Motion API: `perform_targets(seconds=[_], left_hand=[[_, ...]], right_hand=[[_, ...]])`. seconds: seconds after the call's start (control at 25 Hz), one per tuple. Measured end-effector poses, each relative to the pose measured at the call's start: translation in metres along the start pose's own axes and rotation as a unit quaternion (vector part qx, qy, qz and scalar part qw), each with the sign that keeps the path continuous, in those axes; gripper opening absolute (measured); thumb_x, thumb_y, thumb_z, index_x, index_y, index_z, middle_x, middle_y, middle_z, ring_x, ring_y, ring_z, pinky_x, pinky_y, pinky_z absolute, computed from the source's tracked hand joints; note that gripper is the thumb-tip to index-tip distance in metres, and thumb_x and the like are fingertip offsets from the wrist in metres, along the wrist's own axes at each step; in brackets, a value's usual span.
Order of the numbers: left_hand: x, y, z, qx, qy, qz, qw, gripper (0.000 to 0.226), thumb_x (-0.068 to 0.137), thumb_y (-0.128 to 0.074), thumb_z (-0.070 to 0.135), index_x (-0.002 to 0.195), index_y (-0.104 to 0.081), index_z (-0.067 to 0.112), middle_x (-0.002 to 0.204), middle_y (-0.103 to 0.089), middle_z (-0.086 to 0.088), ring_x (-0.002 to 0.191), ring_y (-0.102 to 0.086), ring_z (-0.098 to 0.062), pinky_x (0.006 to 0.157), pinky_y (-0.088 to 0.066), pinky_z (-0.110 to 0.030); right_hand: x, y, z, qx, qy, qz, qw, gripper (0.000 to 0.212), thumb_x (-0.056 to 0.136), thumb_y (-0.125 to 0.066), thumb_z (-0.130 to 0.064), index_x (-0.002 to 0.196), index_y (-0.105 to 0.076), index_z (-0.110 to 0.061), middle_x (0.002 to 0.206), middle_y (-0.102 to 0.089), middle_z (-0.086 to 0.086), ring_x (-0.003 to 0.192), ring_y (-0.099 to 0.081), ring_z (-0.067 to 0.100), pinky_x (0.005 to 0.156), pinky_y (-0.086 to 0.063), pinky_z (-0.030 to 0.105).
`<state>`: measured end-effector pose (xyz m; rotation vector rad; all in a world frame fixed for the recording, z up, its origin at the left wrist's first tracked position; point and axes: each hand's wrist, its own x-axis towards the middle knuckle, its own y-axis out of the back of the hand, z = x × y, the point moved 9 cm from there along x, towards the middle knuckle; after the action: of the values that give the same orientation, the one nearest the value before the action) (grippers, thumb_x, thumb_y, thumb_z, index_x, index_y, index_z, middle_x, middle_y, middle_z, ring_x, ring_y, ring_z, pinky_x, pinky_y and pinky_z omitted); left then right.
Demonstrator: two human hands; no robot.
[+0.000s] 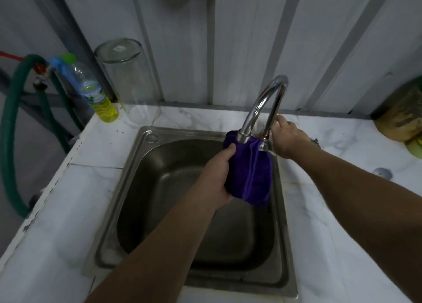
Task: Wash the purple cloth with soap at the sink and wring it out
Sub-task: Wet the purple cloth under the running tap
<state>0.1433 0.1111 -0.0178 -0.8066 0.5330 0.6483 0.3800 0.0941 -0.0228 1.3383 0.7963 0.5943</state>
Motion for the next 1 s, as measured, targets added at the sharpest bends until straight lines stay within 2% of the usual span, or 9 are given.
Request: perform_targets(seconds=[0.08, 0.16, 0.32, 0.52, 0.68, 0.8, 0.84, 0.92, 1.0], left_hand=[[0.001, -0.001, 0.0, 0.002, -0.001, -0.005, 1.0, 0.038, 0.094, -0.062, 0.042, 0.126, -0.064, 0.021, 0.103, -0.081, -0.008, 0.091, -0.077, -0.03, 0.079, -0.059, -0.049], [0.004, 0.001, 0.001, 0.002, -0.007, -0.01, 1.0, 0.037, 0.094, -0.06, 0.042, 0.126, -0.065, 0.022, 0.103, -0.081, -0.007, 0.092, -0.078, -0.029, 0.072, -0.061, -0.046], [0.01, 0.01, 0.0, -0.006, -0.005, -0.01, 1.0, 0.038, 0.094, -0.06, 0.043, 0.125, -0.066, 0.022, 0.104, -0.081, -0.007, 0.091, -0.078, -0.029, 0.066, -0.063, -0.044], [0.02, 0.022, -0.008, -0.037, 0.005, 0.016, 0.999, 0.045, 0.091, -0.065, 0.042, 0.131, -0.062, 0.021, 0.103, -0.08, -0.01, 0.088, -0.078, -0.033, 0.065, -0.064, -0.05], [0.028, 0.03, -0.014, -0.056, -0.004, 0.032, 0.998, 0.037, 0.091, -0.065, 0.037, 0.124, -0.067, 0.021, 0.101, -0.081, -0.01, 0.096, -0.076, -0.036, 0.073, -0.06, -0.054], [0.03, 0.032, -0.016, -0.055, -0.015, 0.042, 0.997, 0.036, 0.088, -0.07, 0.029, 0.123, -0.066, 0.022, 0.102, -0.081, -0.01, 0.094, -0.077, -0.035, 0.07, -0.061, -0.054], [0.031, 0.032, -0.016, -0.052, -0.019, 0.045, 0.997, 0.037, 0.087, -0.072, 0.027, 0.123, -0.066, 0.022, 0.105, -0.08, -0.01, 0.095, -0.077, -0.035, 0.073, -0.061, -0.055], [0.034, 0.03, -0.015, -0.037, -0.021, 0.049, 0.998, 0.042, 0.083, -0.078, 0.027, 0.123, -0.068, 0.02, 0.113, -0.078, -0.011, 0.102, -0.074, -0.036, 0.09, -0.055, -0.061], [0.037, 0.028, -0.014, -0.02, -0.021, 0.055, 0.998, 0.047, 0.077, -0.084, 0.029, 0.12, -0.071, 0.019, 0.116, -0.076, -0.012, 0.106, -0.071, -0.037, 0.097, -0.05, -0.064]], right_hand=[[-0.005, -0.006, 0.008, 0.041, -0.012, 0.007, 0.999, 0.076, 0.09, -0.065, -0.02, 0.151, -0.022, -0.009, 0.152, -0.032, 0.021, 0.13, -0.046, 0.04, 0.103, -0.047, 0.052], [-0.009, -0.011, 0.013, 0.059, -0.014, 0.012, 0.998, 0.08, 0.091, -0.062, -0.02, 0.154, -0.015, -0.009, 0.155, -0.027, 0.023, 0.134, -0.043, 0.042, 0.105, -0.043, 0.051], [-0.009, -0.013, 0.013, 0.11, -0.013, 0.012, 0.994, 0.08, 0.096, -0.057, -0.034, 0.156, -0.01, -0.009, 0.161, -0.018, 0.022, 0.139, -0.037, 0.044, 0.113, -0.037, 0.051], [-0.008, -0.014, 0.011, 0.114, -0.015, -0.002, 0.993, 0.086, 0.093, -0.063, -0.029, 0.156, -0.007, -0.008, 0.165, -0.007, 0.021, 0.142, -0.032, 0.046, 0.116, -0.033, 0.052], [-0.007, -0.015, 0.012, 0.113, -0.021, -0.015, 0.993, 0.092, 0.09, -0.066, -0.023, 0.156, -0.005, -0.009, 0.166, -0.002, 0.019, 0.143, -0.031, 0.047, 0.116, -0.033, 0.051], [-0.006, -0.017, 0.014, 0.116, -0.023, -0.022, 0.993, 0.093, 0.089, -0.066, -0.02, 0.157, -0.003, -0.01, 0.166, 0.0, 0.017, 0.143, -0.03, 0.047, 0.116, -0.032, 0.051], [-0.005, -0.017, 0.014, 0.124, -0.024, -0.027, 0.992, 0.094, 0.089, -0.067, -0.019, 0.157, -0.003, -0.01, 0.166, 0.001, 0.017, 0.143, -0.03, 0.047, 0.116, -0.033, 0.051], [-0.005, -0.017, 0.015, 0.141, -0.028, -0.03, 0.989, 0.094, 0.088, -0.068, -0.016, 0.156, -0.003, -0.012, 0.167, 0.001, 0.016, 0.144, -0.029, 0.047, 0.115, -0.033, 0.051], [-0.005, -0.018, 0.014, 0.163, -0.035, -0.031, 0.985, 0.094, 0.091, -0.066, -0.017, 0.157, 0.0, -0.012, 0.167, 0.002, 0.015, 0.146, -0.026, 0.045, 0.117, -0.032, 0.051]])
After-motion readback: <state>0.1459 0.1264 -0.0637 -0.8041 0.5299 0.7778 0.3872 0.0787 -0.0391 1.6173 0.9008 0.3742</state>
